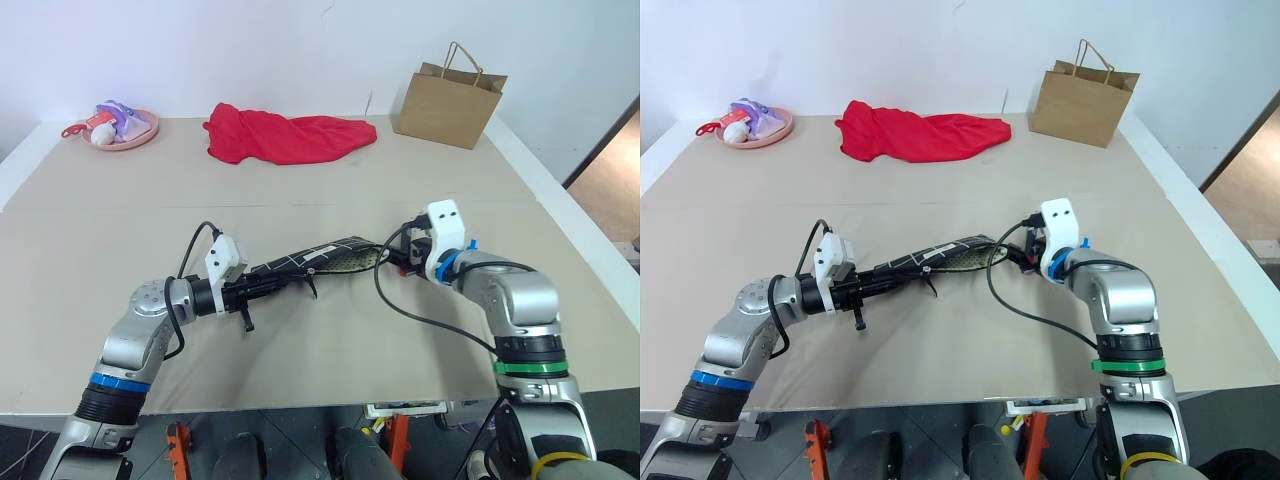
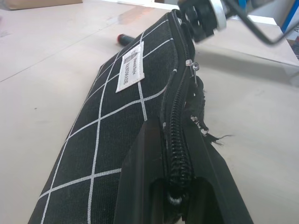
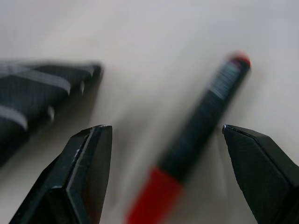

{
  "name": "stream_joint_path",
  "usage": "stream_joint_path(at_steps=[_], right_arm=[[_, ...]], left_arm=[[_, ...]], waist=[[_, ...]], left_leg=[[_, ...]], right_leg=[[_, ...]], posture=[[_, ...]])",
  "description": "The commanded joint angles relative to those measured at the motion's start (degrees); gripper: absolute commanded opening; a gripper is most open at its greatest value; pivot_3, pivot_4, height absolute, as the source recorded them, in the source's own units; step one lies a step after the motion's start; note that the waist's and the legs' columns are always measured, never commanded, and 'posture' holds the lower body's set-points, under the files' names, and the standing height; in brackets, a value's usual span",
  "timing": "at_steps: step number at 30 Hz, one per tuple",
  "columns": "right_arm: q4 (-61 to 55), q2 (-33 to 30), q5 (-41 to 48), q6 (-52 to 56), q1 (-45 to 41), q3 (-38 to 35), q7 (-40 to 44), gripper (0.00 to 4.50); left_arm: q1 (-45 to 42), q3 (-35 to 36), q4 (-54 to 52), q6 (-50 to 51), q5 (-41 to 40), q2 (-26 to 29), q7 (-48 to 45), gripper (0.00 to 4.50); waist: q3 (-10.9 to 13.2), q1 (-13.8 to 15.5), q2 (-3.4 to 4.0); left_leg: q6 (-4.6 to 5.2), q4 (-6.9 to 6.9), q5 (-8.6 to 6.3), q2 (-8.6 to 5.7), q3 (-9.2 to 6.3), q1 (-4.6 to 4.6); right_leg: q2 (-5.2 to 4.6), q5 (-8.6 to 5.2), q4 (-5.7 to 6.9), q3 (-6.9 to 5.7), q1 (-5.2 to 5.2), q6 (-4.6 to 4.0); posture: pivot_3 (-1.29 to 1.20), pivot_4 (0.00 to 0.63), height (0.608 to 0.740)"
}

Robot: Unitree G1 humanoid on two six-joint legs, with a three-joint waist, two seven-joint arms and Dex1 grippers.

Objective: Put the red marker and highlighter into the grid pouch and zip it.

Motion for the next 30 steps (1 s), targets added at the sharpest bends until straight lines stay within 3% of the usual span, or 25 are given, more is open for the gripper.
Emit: stream_joint_path(at_steps=[1, 5, 10, 11, 16, 20, 24, 27, 30], right_arm=[[-0.28, -0.51, -1.46, -1.9, 0.17, 0.13, -0.73, 4.08], [-0.16, -1.78, -2.45, -3.65, 1.5, -0.17, -0.56, 3.16], [-0.6, -2.73, -2.44, -4.77, 1.57, -0.95, -0.4, 0.78], [-0.72, -2.9, -2.43, -5.01, 1.44, -1.24, -0.47, 0.54], [-2.76, -2.89, -0.31, -9.21, -0.33, -4.37, 0.45, 0.53], [-7.17, -8.21, 3.87, -15.92, -2.57, -7.38, 9.82, 0.53], [-12.59, -19.2, 9.37, -20.02, -0.47, -9.93, 25.02, 0.53], [-18.28, -29.83, 12.88, -23.31, 7.82, -11.98, 39.32, 0.53], [-20.26, -36.14, 13.91, -24.59, 13.56, -13.42, 45.1, 0.53]], left_arm=[[0.37, 1.84, -1.99, -0.49, -1.06, 0.61, 0.25, 0.0], [0.51, 1.93, -2.18, -0.42, -0.98, 0.6, 0.22, 0.0], [0.21, 1.84, -1.96, -0.43, -0.96, 0.53, -0.06, 0.0], [0.13, 1.78, -1.91, -0.43, -0.94, 0.51, -0.12, 0.0], [-0.19, 1.63, -1.67, -0.46, -0.9, 0.42, -0.39, 0.0], [-0.31, 1.49, -1.59, -0.41, -0.92, 0.49, -0.74, 0.0], [-0.51, 1.18, -1.29, -0.49, -0.8, 0.52, -1.26, 0.0], [-0.71, 1.17, -0.97, -0.62, -0.69, 0.41, -1.5, 0.0], [-0.8, 1.14, -0.52, -1.02, -0.48, 0.22, -1.71, 0.0]], waist=[[0.0, 0.0, 0.0], [0.0, 0.0, -0.01], [0.0, 0.01, -0.01], [0.0, 0.01, -0.01], [0.0, 0.01, -0.01], [0.04, 0.02, 0.04], [0.04, 0.28, 0.05], [0.03, 0.79, 0.02], [0.02, 0.78, 0.01]], left_leg=[[0.0, 0.0, 0.0, 0.0, 0.01, 0.0], [0.0, 0.01, 0.0, 0.0, -0.01, 0.01], [0.0, 0.01, 0.0, 0.0, 0.0, 0.01], [0.0, 0.01, 0.0, 0.0, 0.0, 0.01], [0.0, 0.0, 0.0, 0.0, 0.0, 0.0], [0.0, -0.01, 0.0, 0.0, 0.01, -0.01], [0.03, -0.03, -0.02, -0.02, 0.0, -0.04], [0.1, -0.07, -0.07, -0.02, -0.08, -0.08], [0.15, -0.06, -0.14, 0.01, -0.11, -0.07]], right_leg=[[0.0, 0.0, 0.0, 0.01, 0.0, 0.0], [0.0, 0.0, 0.0, -0.01, 0.0, 0.0], [0.0, 0.0, 0.0, 0.0, 0.0, 0.0], [0.0, 0.0, 0.0, 0.0, 0.0, 0.0], [0.0, 0.0, 0.0, 0.0, 0.0, 0.0], [0.0, -0.01, -0.01, 0.0, -0.02, 0.01], [-0.01, -0.03, -0.06, -0.01, -0.02, 0.04], [-0.03, -0.09, -0.16, -0.12, 0.02, -0.01], [-0.01, -0.13, -0.24, -0.14, 0.09, -0.08]], posture=[[0.0, 0.15, 0.74], [0.0, 0.15, 0.74], [0.0, 0.15, 0.74], [0.0, 0.15, 0.74], [0.0, 0.15, 0.74], [0.0, 0.15, 0.74], [0.0, 0.15, 0.74], [0.0, 0.15, 0.74], [0.0, 0.15, 0.74]])
